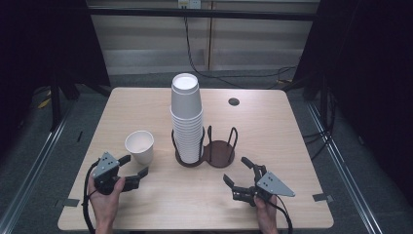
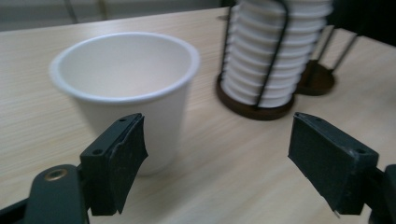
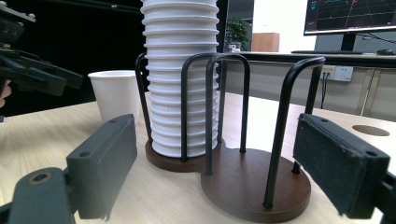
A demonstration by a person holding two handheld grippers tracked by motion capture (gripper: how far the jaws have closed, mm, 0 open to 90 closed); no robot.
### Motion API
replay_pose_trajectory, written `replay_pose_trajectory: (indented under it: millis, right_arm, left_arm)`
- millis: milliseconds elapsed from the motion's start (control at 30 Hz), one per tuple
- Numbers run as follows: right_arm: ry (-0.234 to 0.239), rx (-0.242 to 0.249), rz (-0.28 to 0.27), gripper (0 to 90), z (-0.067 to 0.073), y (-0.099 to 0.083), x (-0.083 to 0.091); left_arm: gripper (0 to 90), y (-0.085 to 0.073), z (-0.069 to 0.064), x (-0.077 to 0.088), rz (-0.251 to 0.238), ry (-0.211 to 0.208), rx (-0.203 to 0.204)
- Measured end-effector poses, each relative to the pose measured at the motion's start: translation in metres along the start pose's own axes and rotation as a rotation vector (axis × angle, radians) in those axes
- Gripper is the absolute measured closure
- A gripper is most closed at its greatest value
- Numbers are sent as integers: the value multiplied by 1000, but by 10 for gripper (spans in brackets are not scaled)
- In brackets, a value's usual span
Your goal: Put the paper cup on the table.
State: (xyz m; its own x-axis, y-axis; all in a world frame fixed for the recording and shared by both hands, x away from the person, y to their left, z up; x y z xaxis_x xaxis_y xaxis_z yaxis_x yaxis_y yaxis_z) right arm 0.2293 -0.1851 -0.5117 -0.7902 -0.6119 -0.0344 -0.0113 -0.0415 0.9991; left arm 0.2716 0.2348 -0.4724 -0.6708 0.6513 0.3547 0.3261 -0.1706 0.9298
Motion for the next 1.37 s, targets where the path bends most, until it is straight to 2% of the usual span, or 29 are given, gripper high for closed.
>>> replay_pose_trajectory:
  millis: [33,100,233,300,433,467,600,633,667,700,733,833,867,900,933,967,1133,1200,1267,1300,1333,1367]
  right_arm:
    - [0,0,0,132,0,0,0]
    - [1,0,0,132,0,0,0]
    - [1,0,0,132,0,0,0]
    - [2,0,0,132,0,0,0]
    - [2,1,0,132,0,0,0]
    - [2,1,0,132,0,0,0]
    - [3,1,0,132,0,0,0]
    - [3,1,0,132,0,0,0]
    - [4,1,0,132,0,0,0]
    - [4,1,0,132,0,0,0]
    - [3,1,0,132,0,0,0]
    - [3,1,0,132,0,0,0]
    - [3,0,0,132,0,0,0]
    - [3,0,0,132,0,0,0]
    - [4,-3,3,134,0,0,-1]
    - [3,-5,4,134,-1,0,-1]
    - [5,-4,4,135,0,0,-1]
    - [6,-3,3,135,0,0,-1]
    - [1,-4,6,135,0,0,-1]
    - [-8,-5,9,132,0,0,-1]
    - [-23,-7,13,137,0,0,-1]
    - [-23,-7,13,137,0,0,-1]
  left_arm:
    - [188,0,0,0,0,0,0]
    - [188,-3,-7,-1,-38,-44,-2]
    - [187,-7,-15,-7,-97,-55,1]
    - [186,-9,-23,-14,-122,-68,-16]
    - [179,-11,-29,-22,-147,-98,-24]
    - [173,-12,-35,-27,-161,-81,-56]
    - [164,-13,-43,-36,-174,-99,-79]
    - [164,-13,-47,-40,-180,-110,-77]
    - [162,-13,-53,-45,-188,-144,-88]
    - [162,-13,-53,-45,-188,-144,-88]
    - [162,-13,-62,-50,-191,-147,-104]
    - [162,-14,-67,-55,-192,-156,-110]
    - [162,-14,-70,-60,-189,-171,-100]
    - [162,-14,-70,-60,-189,-171,-100]
    - [162,-13,-72,-62,-192,-160,-119]
    - [162,-15,-75,-63,-198,-169,-122]
    - [159,-24,-83,-61,-298,-142,-103]
    - [159,-25,-85,-59,-314,-138,-127]
    - [160,-28,-86,-55,-359,-141,-139]
    - [154,-29,-84,-53,-383,-133,-126]
    - [152,-29,-83,-53,-390,-117,-106]
    - [152,-29,-83,-53,-390,-117,-106]
Point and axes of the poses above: each handheld gripper's, and its own axes: x roughly backward along the jaws, y roughly out of its top, z roughly to its left, the point moved 1 cm from there along -x, roughly forward along the jaws, and after that the axes turned 2 degrees about -z, right-handed, at the moved point
